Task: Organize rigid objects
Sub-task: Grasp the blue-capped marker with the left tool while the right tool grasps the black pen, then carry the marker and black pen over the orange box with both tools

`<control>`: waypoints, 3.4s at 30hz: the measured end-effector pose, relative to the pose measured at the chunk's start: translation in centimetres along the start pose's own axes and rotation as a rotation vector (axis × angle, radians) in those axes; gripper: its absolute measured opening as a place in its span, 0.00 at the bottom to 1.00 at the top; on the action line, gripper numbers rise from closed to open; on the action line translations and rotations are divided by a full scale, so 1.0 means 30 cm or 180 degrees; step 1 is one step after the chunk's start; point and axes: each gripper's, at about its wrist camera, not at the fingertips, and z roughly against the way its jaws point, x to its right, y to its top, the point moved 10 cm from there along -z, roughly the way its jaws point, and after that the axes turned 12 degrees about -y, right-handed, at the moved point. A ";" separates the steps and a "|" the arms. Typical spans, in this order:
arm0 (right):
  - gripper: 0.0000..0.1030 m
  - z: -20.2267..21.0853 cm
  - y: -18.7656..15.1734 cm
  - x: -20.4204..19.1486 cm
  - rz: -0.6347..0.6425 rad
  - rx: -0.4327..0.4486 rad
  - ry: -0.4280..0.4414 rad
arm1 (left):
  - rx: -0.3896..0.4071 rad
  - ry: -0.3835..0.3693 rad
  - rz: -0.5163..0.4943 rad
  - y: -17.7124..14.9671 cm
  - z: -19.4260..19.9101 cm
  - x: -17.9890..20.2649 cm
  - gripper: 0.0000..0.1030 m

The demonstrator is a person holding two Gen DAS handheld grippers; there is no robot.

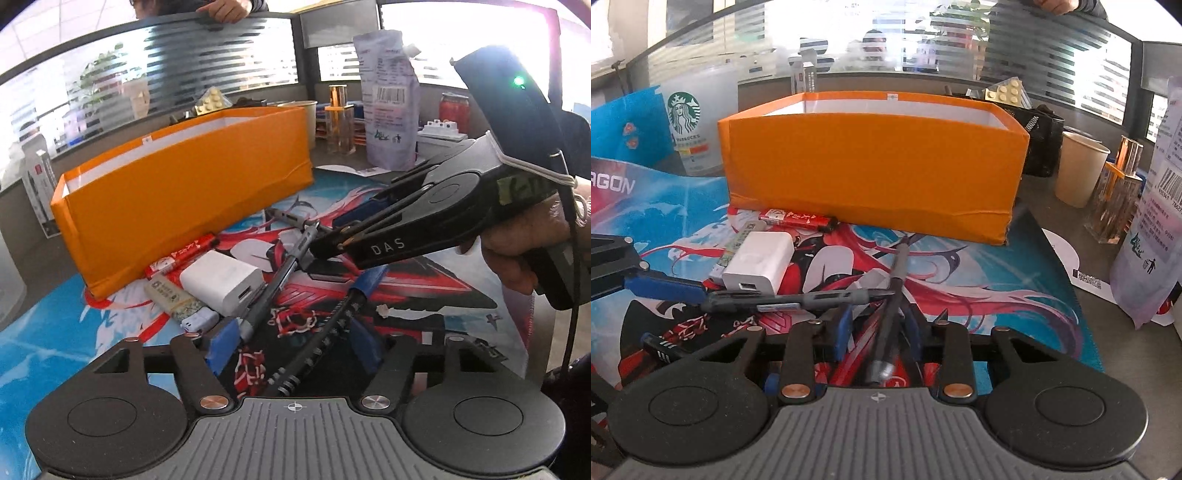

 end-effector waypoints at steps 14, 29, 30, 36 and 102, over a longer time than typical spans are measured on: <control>0.29 0.002 -0.004 0.002 -0.0041 0.0065 0.0031 | -0.0055 -0.0033 0.0112 -0.007 0.013 0.008 0.22; 0.12 0.010 -0.009 0.030 0.0063 0.0115 -0.0246 | -0.0105 -0.0068 0.0389 -0.016 0.035 -0.004 0.10; 0.12 0.013 -0.011 0.037 0.0070 0.0119 -0.0270 | -0.0099 -0.0057 0.0424 -0.016 0.041 -0.010 0.10; 0.12 0.044 -0.012 0.066 -0.0005 0.0168 -0.0294 | 0.0009 0.0006 0.0432 0.004 0.088 -0.007 0.10; 0.12 0.095 0.526 -0.036 0.0113 0.1027 -0.0010 | 0.0542 0.0633 0.0482 0.460 0.133 -0.394 0.11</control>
